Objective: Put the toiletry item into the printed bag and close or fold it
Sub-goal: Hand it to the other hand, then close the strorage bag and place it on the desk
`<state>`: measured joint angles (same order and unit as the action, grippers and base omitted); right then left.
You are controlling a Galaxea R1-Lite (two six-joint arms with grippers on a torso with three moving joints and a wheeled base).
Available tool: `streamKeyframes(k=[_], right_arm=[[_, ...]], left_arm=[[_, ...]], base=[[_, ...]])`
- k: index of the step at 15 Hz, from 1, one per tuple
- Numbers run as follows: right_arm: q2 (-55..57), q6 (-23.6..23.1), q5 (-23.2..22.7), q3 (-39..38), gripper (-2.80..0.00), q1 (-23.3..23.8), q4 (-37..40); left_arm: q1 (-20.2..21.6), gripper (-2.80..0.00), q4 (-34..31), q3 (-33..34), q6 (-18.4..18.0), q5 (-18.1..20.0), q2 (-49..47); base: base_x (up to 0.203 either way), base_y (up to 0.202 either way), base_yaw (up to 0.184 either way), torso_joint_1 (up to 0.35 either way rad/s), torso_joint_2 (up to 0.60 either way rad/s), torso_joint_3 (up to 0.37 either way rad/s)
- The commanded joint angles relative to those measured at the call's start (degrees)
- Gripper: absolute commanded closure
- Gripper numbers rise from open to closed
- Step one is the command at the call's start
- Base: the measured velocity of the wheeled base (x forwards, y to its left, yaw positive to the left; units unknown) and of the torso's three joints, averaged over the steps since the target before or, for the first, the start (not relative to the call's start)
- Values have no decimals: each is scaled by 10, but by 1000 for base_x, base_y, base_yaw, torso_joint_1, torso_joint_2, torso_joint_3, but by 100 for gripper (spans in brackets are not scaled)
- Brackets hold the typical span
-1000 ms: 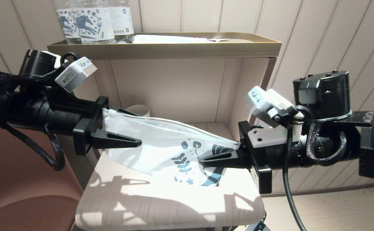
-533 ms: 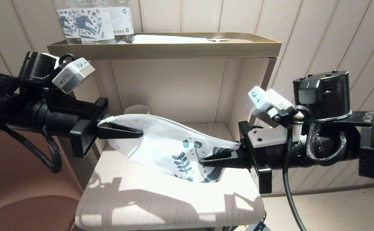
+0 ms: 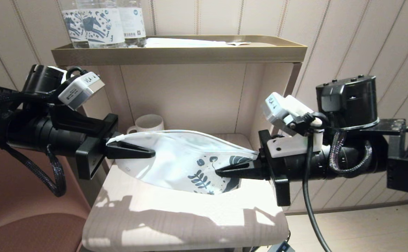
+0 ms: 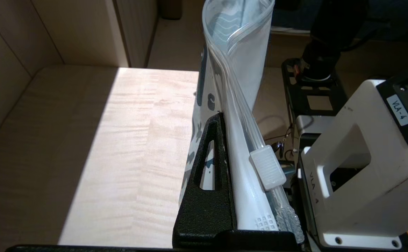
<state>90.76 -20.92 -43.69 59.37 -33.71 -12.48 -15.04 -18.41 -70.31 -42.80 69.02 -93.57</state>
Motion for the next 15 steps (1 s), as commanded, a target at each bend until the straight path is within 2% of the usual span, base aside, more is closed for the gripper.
streamKeyframes(k=[1, 2, 3, 4, 9, 13, 15], right_arm=[[7, -2, 19, 2, 0, -4, -1], [12, -3, 33, 3, 0, -6, -3], [14, -3, 33, 1, -19, -6, -6], [14, -4, 33, 2, -280, -6, -5], [13, -4, 33, 7, -280, 0, -7], [10, -4, 33, 7, -280, 1, -7], [6, -1, 33, 11, -280, 0, -6]], left_arm=[[-1, 0, -1, 4, -2, 4, -2], [-1, 0, -1, 6, -3, 4, -1], [-1, 0, -1, 9, -2, 4, 1], [-1, 0, -1, 13, -3, 4, 3], [-1, 0, 5, 41, -4, 3, 3], [0, 0, 46, 86, -3, 2, -5], [0, 0, 46, 85, -1, 2, -23]], base=[[0, 0, 0, 0, 0, 0], [0, 0, 0, 0, 0, 0], [0, 0, 0, 0, 0, 0], [0, 0, 0, 0, 0, 0], [0, 0, 0, 0, 0, 0], [0, 0, 0, 0, 0, 0], [0, 0, 0, 0, 0, 0]])
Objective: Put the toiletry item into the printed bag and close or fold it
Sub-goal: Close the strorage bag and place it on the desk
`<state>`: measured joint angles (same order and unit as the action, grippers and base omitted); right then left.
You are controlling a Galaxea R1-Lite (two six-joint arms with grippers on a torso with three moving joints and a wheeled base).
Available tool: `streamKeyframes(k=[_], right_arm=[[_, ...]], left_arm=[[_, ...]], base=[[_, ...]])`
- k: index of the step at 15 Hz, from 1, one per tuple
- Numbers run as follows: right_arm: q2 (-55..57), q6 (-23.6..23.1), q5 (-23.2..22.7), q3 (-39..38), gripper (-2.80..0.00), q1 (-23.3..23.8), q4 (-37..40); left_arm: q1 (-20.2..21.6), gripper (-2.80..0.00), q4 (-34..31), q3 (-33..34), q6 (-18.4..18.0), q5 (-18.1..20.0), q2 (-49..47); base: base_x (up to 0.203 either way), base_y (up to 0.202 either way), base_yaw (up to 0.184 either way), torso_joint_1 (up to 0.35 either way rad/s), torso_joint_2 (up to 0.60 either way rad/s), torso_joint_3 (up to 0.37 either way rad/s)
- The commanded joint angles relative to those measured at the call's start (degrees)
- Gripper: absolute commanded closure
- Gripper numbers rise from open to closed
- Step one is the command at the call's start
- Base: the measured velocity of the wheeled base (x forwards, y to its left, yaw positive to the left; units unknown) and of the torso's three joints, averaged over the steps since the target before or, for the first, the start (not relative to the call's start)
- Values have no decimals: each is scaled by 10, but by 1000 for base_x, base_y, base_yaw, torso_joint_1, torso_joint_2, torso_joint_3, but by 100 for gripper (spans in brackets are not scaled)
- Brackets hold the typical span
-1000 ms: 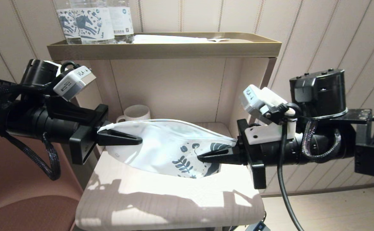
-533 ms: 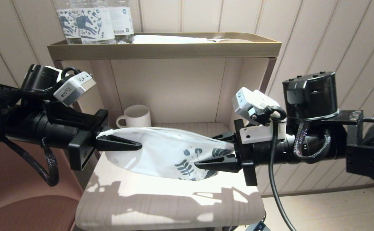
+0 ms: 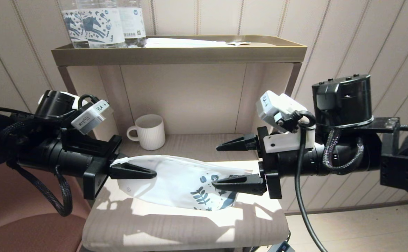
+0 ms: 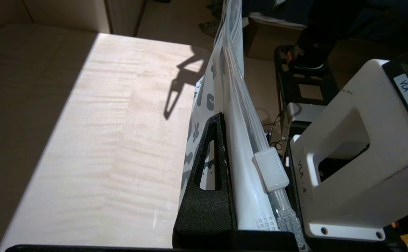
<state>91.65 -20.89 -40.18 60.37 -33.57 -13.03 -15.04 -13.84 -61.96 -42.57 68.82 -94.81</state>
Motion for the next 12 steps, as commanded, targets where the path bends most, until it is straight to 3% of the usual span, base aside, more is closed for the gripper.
streamKeyframes(k=[1, 4, 7, 10, 12], right_arm=[[-2, 2, 0, 6, -280, 0, 1], [-7, 64, 26, 27, -280, -6, 4], [0, 95, 88, 70, -280, -34, 20], [17, 91, 117, 182, -280, -59, 163], [37, 86, 123, 257, -280, -64, 245]], left_arm=[[0, 0, -3, -3, -1, 2, -19], [-5, 0, -17, -17, 16, 2, -38], [-8, 0, -65, -76, 90, 4, -42], [-25, 0, -90, -98, 119, 7, -30], [-43, 0, -97, -114, 170, 7, -20]], base=[[0, 0, 0, 0, 0, 0], [0, 0, 0, 0, 0, 0], [0, 0, 0, 0, 0, 0], [0, 0, 0, 0, 0, 0], [0, 0, 0, 0, 0, 0]])
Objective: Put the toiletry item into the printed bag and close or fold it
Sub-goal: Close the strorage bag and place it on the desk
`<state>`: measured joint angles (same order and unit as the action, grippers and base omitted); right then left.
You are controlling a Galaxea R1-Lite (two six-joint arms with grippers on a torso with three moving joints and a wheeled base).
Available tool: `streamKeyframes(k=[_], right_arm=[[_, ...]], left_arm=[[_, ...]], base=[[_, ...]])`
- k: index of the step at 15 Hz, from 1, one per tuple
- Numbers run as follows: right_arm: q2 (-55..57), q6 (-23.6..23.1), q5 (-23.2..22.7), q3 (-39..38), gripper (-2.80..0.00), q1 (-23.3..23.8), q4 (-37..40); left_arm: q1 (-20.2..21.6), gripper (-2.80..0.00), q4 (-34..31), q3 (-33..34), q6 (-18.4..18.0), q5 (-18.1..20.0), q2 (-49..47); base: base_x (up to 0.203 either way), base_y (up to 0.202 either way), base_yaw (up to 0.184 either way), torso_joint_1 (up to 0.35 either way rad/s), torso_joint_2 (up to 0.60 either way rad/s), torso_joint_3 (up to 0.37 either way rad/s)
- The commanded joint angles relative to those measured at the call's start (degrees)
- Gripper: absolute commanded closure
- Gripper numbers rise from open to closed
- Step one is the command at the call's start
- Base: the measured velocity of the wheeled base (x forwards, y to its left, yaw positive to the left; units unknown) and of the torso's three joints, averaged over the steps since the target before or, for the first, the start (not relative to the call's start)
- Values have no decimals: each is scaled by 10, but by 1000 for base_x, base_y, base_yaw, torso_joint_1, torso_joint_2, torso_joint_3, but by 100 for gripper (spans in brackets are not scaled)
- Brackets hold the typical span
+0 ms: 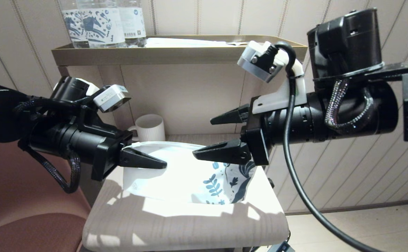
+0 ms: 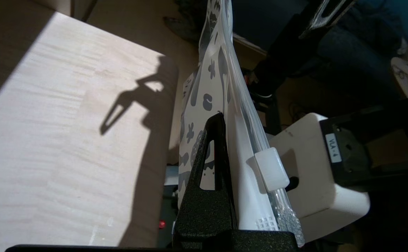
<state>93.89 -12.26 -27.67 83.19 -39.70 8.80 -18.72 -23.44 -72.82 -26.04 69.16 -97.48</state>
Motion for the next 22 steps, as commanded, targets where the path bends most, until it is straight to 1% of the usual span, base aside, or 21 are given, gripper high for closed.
streamKeyframes(k=[1, 2, 3, 5, 7, 10, 11, 15, 17, 22], right_arm=[[22, -2, 0, 56, -280, -5, 58], [29, -3, 0, 83, -280, -7, 87], [36, -5, 1, 110, -280, -10, 112], [49, -22, 0, 160, -280, -12, 164], [64, -43, -5, 186, -280, -16, 187], [83, -49, -5, 188, -280, -26, 183], [93, -55, -5, 194, -280, -31, 182], [132, -72, -5, 219, -280, -58, 183], [144, -83, -4, 225, -280, -60, 183], [161, -83, -1, 248, -280, -60, 183]], left_arm=[[-12, 0, -2, -12, 33, 4, 10], [-19, 0, -3, -18, 60, 4, 13], [-26, 0, -3, -20, 68, 5, 13], [-42, 0, 1, -21, 65, 17, 7], [-57, 0, 2, -29, 57, 16, -10], [-60, 0, 2, -31, 19, 15, -55], [-60, 0, 2, -34, 12, 16, -64], [-60, 0, 2, -36, 12, 16, -70], [-60, 0, 2, -36, 12, 16, -69], [-60, 0, 1, -36, 12, 16, -69]], base=[[0, 0, 0, 0, 0, 0], [0, 0, 0, 0, 0, 0], [0, 0, 0, 0, 0, 0], [0, 0, 0, 0, 0, 0], [0, 0, 0, 0, 0, 0], [0, 0, 0, 0, 0, 0], [0, 0, 0, 0, 0, 0], [0, 0, 0, 0, 0, 0], [0, 0, 0, 0, 0, 0], [0, 0, 0, 0, 0, 0]])
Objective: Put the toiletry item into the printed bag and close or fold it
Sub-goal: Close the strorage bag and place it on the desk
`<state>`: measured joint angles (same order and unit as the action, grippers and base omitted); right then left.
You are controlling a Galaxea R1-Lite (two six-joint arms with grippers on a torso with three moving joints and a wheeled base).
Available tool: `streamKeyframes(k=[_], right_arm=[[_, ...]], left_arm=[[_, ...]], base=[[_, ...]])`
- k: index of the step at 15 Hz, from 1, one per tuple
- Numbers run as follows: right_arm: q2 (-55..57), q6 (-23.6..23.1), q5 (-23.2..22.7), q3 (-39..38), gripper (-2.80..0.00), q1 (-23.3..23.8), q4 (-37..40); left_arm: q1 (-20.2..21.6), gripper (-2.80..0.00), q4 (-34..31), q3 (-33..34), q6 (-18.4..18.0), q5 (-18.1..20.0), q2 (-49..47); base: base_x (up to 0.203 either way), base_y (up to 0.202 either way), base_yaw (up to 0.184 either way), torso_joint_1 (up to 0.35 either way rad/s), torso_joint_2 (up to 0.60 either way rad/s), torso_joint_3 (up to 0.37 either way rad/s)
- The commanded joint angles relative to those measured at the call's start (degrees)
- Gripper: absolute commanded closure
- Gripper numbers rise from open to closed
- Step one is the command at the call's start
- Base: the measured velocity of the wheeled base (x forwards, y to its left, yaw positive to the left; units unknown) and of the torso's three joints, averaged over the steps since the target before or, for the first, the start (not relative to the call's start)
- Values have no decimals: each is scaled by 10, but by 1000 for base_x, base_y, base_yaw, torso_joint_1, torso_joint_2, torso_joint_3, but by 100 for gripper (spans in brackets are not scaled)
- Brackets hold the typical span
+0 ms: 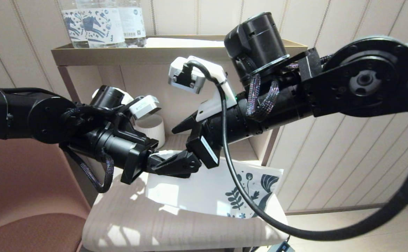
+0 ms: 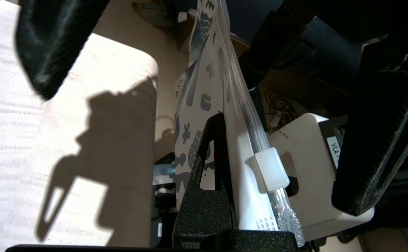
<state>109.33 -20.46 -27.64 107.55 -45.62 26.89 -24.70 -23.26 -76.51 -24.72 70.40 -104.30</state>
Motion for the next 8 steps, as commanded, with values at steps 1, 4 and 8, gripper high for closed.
streamKeyframes(k=[1, 4, 8], right_arm=[[6, -1, -1, 5, -280, 0, 2], [6, -2, -1, 1, -280, 0, 1], [6, -1, -2, 4, -280, 0, 2]], left_arm=[[0, 0, -1, 0, -2, 4, 0], [0, 0, -2, 0, -2, 4, 1], [0, 0, -1, 0, -2, 4, -1]], base=[[0, 0, 0, 0, 0, 0], [0, 0, 0, 0, 0, 0], [0, 0, 0, 0, 0, 0]])
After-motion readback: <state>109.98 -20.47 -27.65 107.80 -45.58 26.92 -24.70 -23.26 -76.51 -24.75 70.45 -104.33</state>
